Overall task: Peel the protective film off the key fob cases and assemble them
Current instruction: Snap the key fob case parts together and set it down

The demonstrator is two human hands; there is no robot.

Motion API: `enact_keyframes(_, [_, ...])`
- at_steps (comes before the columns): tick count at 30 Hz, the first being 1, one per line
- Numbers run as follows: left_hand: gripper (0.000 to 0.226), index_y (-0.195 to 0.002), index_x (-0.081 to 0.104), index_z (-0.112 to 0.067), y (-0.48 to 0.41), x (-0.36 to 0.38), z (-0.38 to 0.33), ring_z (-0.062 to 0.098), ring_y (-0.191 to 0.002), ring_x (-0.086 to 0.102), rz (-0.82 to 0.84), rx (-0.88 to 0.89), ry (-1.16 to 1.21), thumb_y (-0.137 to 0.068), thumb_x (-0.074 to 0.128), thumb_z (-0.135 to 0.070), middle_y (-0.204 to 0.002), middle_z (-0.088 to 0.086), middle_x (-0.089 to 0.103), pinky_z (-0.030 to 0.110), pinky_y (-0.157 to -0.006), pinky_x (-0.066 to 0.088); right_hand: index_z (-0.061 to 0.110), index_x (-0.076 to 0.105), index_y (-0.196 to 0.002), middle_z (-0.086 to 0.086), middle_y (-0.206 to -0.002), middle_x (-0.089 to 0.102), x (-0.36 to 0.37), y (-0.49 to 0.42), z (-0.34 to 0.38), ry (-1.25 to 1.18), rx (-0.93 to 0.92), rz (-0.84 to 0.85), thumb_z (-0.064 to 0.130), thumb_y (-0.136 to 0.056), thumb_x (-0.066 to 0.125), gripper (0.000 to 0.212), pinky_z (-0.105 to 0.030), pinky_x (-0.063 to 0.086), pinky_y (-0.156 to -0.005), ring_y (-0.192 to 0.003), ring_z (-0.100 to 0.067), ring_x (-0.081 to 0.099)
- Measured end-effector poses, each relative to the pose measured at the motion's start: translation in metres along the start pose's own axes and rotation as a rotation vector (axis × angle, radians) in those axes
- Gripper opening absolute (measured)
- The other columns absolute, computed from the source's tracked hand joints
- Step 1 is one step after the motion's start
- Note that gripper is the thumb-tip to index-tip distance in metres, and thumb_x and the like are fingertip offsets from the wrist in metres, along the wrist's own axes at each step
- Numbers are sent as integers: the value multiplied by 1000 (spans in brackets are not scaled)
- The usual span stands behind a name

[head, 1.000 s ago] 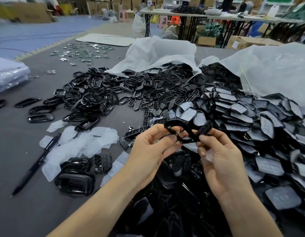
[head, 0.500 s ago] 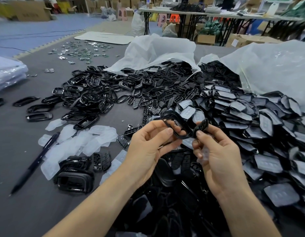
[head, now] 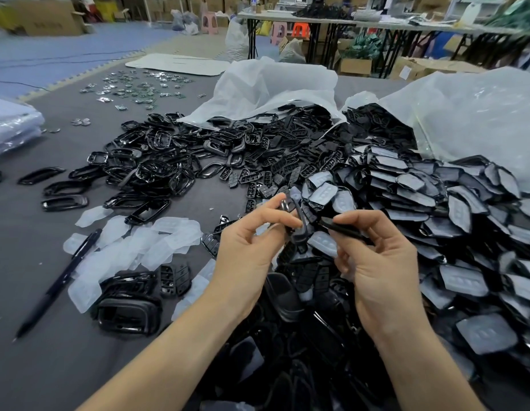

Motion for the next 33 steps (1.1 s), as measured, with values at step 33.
enact_keyframes(33, [43, -116, 54, -22, 5, 6, 0, 15, -87, 72, 120, 30, -55, -91, 52, 12, -98, 1, 74, 23, -73, 56, 20, 74, -72, -3, -73, 69, 5, 2, -7, -118, 158, 40, 1, -79, 62, 23, -17, 29, -40, -49, -9, 47])
Point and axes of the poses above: each hand's wrist, its own y-axis away from the middle knuckle, its own x-axis out of the palm, z = x × y, the point moved 4 cm from there along -y, towards the middle knuckle
